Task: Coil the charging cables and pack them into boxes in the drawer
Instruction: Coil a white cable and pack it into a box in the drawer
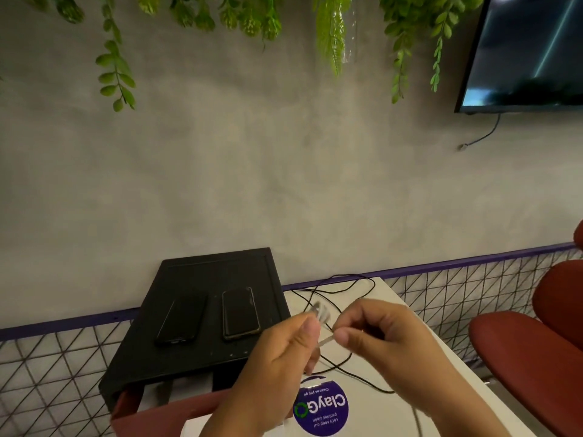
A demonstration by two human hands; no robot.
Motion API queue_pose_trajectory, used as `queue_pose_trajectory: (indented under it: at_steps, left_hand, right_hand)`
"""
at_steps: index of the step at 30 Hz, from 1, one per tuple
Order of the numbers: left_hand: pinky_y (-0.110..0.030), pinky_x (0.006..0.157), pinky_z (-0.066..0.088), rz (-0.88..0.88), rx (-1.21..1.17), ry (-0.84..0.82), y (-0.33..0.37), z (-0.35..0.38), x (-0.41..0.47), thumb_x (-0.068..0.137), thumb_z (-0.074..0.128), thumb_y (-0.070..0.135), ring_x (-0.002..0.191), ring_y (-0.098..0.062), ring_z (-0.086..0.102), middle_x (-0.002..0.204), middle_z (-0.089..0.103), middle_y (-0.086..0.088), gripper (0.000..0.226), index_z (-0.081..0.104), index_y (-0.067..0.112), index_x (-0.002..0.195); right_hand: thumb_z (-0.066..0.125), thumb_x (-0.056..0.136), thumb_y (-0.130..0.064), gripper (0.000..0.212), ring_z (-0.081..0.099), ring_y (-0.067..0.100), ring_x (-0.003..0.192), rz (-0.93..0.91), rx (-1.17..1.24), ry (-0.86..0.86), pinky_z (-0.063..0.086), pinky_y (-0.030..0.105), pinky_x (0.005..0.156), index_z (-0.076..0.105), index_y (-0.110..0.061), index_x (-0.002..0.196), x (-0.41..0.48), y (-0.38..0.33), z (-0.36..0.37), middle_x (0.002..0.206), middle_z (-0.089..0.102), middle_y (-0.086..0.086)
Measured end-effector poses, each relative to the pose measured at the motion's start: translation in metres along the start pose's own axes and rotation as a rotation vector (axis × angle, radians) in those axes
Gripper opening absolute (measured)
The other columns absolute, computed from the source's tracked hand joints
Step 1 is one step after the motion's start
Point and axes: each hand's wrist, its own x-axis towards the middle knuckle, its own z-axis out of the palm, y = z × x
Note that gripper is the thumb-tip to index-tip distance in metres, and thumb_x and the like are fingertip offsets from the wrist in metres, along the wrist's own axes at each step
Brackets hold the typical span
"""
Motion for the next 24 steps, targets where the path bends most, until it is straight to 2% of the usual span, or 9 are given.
queue_pose_trajectory:
  at_steps: [2, 5, 6, 8, 11, 14, 17, 20, 24]
  left_hand:
    - [-0.016, 0.053, 0.034, -0.045, -0.076, -0.067, 0.005, -0.001, 0.000, 0.076, 0.033, 0.059, 0.055, -0.003, 0.037, 0.055, 0.042, 0.011, 0.059, 0.061, 0.012, 0.097]
    - [-0.025, 0.066, 0.038, -0.087, -0.199, -0.155, 0.010, -0.002, 0.001, 0.081, 0.046, 0.051, 0.052, -0.004, 0.035, 0.052, 0.040, 0.011, 0.035, 0.061, 0.019, 0.085]
    - [-0.027, 0.069, 0.039, -0.102, -0.248, -0.175, 0.011, -0.002, 0.002, 0.085, 0.050, 0.049, 0.050, -0.003, 0.035, 0.050, 0.039, 0.011, 0.032, 0.062, 0.019, 0.084]
    - [-0.021, 0.061, 0.040, -0.135, -0.319, -0.177, 0.010, -0.004, 0.001, 0.084, 0.052, 0.047, 0.046, -0.002, 0.034, 0.049, 0.037, 0.009, 0.033, 0.060, 0.016, 0.082]
    - [-0.018, 0.051, 0.035, -0.150, -0.443, -0.179, 0.010, -0.005, 0.000, 0.085, 0.050, 0.048, 0.044, -0.005, 0.034, 0.048, 0.037, 0.005, 0.038, 0.057, 0.011, 0.081]
    - [-0.026, 0.060, 0.040, -0.152, -0.509, -0.140, 0.010, -0.005, 0.000, 0.082, 0.046, 0.044, 0.049, -0.009, 0.041, 0.052, 0.044, 0.001, 0.034, 0.056, 0.012, 0.075]
    - [-0.032, 0.074, 0.047, -0.148, -0.492, -0.089, 0.007, -0.005, 0.002, 0.075, 0.044, 0.046, 0.060, -0.011, 0.049, 0.061, 0.051, 0.000, 0.031, 0.058, 0.022, 0.060]
    - [-0.038, 0.087, 0.050, -0.162, -0.416, -0.041, 0.006, -0.002, 0.002, 0.072, 0.044, 0.053, 0.065, -0.009, 0.054, 0.062, 0.055, 0.004, 0.036, 0.058, 0.026, 0.053]
    - [-0.027, 0.078, 0.049, -0.140, -0.313, -0.044, 0.009, 0.002, 0.001, 0.072, 0.043, 0.054, 0.056, -0.006, 0.054, 0.050, 0.052, 0.007, 0.036, 0.056, 0.021, 0.065]
  right_hand:
    - [0.070, 0.077, -0.012, 0.022, 0.041, 0.002, 0.040, -0.032, 0.002, 0.075, 0.031, 0.009, 0.042, 0.062, -0.024, 0.062, 0.001, 0.003, 0.000, 0.044, 0.052, -0.016]
    - [0.075, 0.076, -0.026, 0.017, 0.048, 0.002, 0.049, -0.146, -0.052, 0.167, 0.035, 0.009, 0.046, 0.064, -0.027, 0.063, 0.002, 0.010, 0.003, 0.063, 0.059, -0.018]
    - [0.071, 0.076, -0.042, 0.012, 0.050, 0.000, 0.055, -0.185, -0.069, 0.179, 0.036, 0.008, 0.049, 0.065, -0.034, 0.070, 0.003, 0.010, 0.004, 0.074, 0.060, -0.017]
    - [0.052, 0.072, -0.071, 0.030, 0.054, -0.002, 0.068, -0.241, -0.118, 0.149, 0.039, 0.006, 0.056, 0.063, -0.046, 0.083, 0.004, 0.015, 0.005, 0.090, 0.058, -0.016]
    - [0.037, 0.066, -0.085, 0.041, 0.054, -0.001, 0.089, -0.208, -0.198, 0.051, 0.042, 0.007, 0.066, 0.054, -0.063, 0.096, 0.004, 0.016, 0.006, 0.103, 0.051, -0.022]
    - [0.046, 0.076, -0.069, 0.023, 0.050, -0.004, 0.090, -0.206, -0.358, 0.041, 0.041, 0.007, 0.070, 0.049, -0.059, 0.097, 0.005, 0.013, 0.009, 0.100, 0.049, -0.029]
    - [0.053, 0.091, -0.038, 0.015, 0.050, -0.002, 0.076, -0.183, -0.523, 0.061, 0.037, 0.008, 0.063, 0.046, -0.044, 0.103, 0.006, 0.012, 0.011, 0.075, 0.050, -0.023]
    - [0.046, 0.095, -0.028, 0.006, 0.050, 0.005, 0.064, -0.107, -0.595, 0.113, 0.035, 0.012, 0.054, 0.043, -0.033, 0.094, 0.006, 0.017, 0.014, 0.071, 0.053, -0.012]
    - [0.042, 0.095, -0.013, 0.015, 0.060, 0.013, 0.072, 0.008, -0.522, 0.156, 0.045, 0.018, 0.063, 0.047, -0.027, 0.097, 0.008, 0.020, 0.016, 0.081, 0.062, -0.001]
